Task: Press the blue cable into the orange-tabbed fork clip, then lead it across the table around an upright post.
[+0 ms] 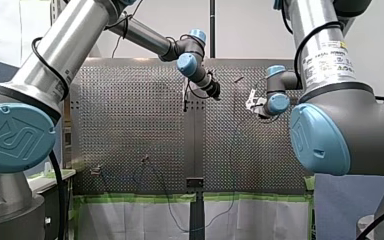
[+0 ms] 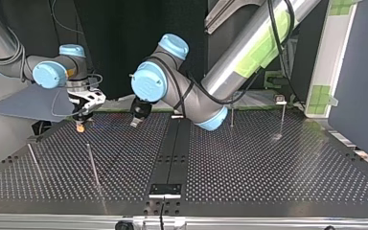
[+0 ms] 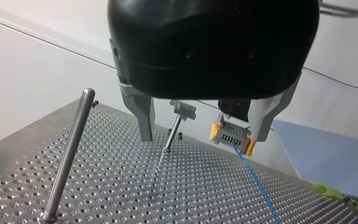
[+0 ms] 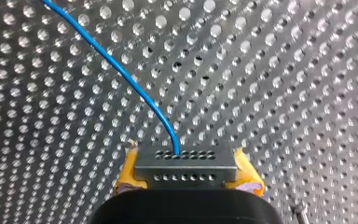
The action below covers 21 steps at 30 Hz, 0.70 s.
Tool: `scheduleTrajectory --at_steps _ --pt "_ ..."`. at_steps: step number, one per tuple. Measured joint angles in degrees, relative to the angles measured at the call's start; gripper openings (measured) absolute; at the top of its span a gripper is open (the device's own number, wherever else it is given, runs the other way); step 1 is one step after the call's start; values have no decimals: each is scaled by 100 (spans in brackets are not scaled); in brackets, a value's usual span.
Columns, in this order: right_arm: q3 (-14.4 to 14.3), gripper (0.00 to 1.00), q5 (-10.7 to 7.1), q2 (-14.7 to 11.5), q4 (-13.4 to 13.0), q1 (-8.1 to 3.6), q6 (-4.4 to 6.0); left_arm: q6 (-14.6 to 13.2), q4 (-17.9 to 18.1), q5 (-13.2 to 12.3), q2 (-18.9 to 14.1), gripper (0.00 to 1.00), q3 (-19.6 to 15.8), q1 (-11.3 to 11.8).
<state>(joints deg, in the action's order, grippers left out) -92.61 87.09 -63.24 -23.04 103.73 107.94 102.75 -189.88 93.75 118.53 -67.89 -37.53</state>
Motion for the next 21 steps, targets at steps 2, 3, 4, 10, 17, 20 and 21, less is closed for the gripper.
scheduleTrajectory --at_steps 2,3,4,10,17,20,21 --pt "-118 0 -1 -125 41 -31 46 4 -1 -5 0 100 0 -1" --pt "-169 0 -3 -179 50 -45 60 6 -2 -6 0 100 0 -1" --pt "-223 0 -6 -233 56 -58 69 6 -5 -7 1 100 1 -1" --pt "-509 0 -25 -609 78 -102 87 8 -33 -5 1 100 4 -11" --pt "-551 0 -206 -1042 111 -148 120 56 -70 -35 -1 100 1 -32" --pt "-552 0 -298 -1220 128 -169 134 173 -59 -105 -1 100 1 -50" --pt "-552 0 -324 -1274 132 -175 138 232 -57 -135 -2 100 2 -55"
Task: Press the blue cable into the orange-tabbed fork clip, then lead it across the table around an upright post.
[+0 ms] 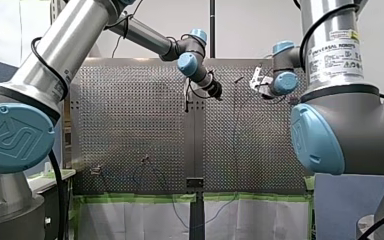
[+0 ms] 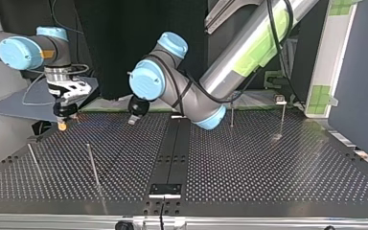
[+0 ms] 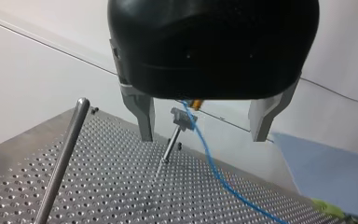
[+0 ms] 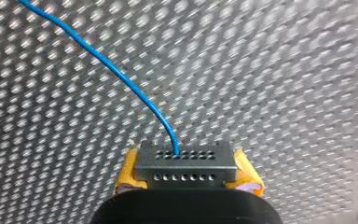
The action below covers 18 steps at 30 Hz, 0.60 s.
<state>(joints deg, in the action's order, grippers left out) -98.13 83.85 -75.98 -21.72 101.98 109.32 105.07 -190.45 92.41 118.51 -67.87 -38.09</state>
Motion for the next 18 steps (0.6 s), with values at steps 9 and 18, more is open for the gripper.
scheduleTrajectory --at_steps 9,18 --pt "-1 0 -203 -542 26 -47 52 516 -5 -351 -70 100 0 -42" --pt "-1 0 -360 -1068 69 -52 71 1048 179 -737 -463 100 1 6"
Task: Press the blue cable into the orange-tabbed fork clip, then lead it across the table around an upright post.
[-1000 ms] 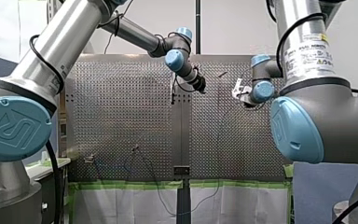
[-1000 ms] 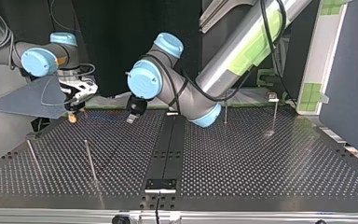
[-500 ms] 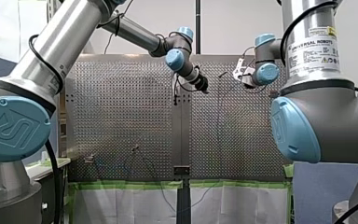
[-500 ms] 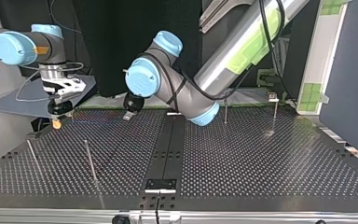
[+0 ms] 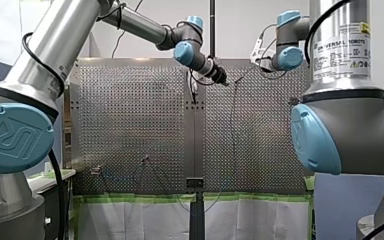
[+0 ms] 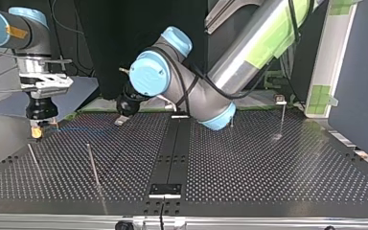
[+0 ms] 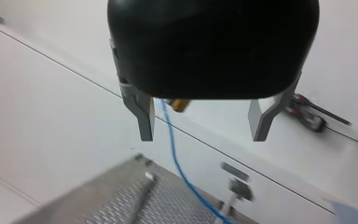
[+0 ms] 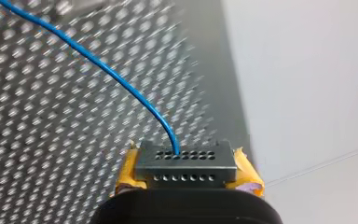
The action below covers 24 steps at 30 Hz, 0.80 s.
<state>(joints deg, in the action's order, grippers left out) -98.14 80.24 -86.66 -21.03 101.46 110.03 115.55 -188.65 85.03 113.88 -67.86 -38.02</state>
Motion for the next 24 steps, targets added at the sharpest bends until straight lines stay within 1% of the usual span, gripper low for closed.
scheduleTrajectory --at_steps 2,6,13,17,22,24 --pt "0 0 -26 -51 1 1 1 93 74 -74 -90 100 -1 14" --pt "0 0 -79 -64 3 16 2 311 279 -254 -226 100 -1 27" --pt "0 0 -168 -53 -2 37 -14 698 664 -532 -257 100 -1 26" --pt "0 0 -280 -53 -12 54 -32 937 907 -578 -256 100 0 19" --pt "2 0 -330 -59 -16 64 -44 1221 1170 -588 -259 100 -3 27" --pt "7 0 -378 -95 -20 89 -56 1338 1223 -589 -259 100 -4 28"
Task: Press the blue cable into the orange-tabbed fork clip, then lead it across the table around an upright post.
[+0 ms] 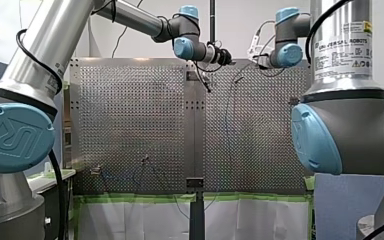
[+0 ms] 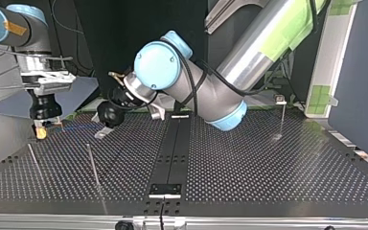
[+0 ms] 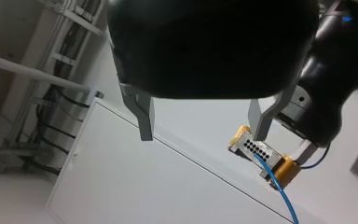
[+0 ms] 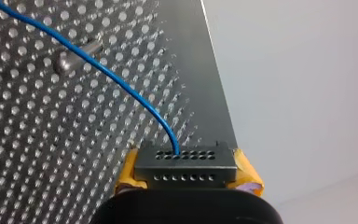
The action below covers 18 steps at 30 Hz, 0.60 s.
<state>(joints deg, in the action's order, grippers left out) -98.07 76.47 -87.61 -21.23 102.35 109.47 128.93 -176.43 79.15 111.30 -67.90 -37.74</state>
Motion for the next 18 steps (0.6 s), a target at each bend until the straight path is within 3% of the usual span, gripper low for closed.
scheduleTrajectory --at_steps 8,18 --pt "35 0 -138 -42 -12 40 -14 410 -88 134 7 100 3 -40" --pt "49 0 -179 -61 -13 58 -13 969 -410 570 40 100 5 -69"
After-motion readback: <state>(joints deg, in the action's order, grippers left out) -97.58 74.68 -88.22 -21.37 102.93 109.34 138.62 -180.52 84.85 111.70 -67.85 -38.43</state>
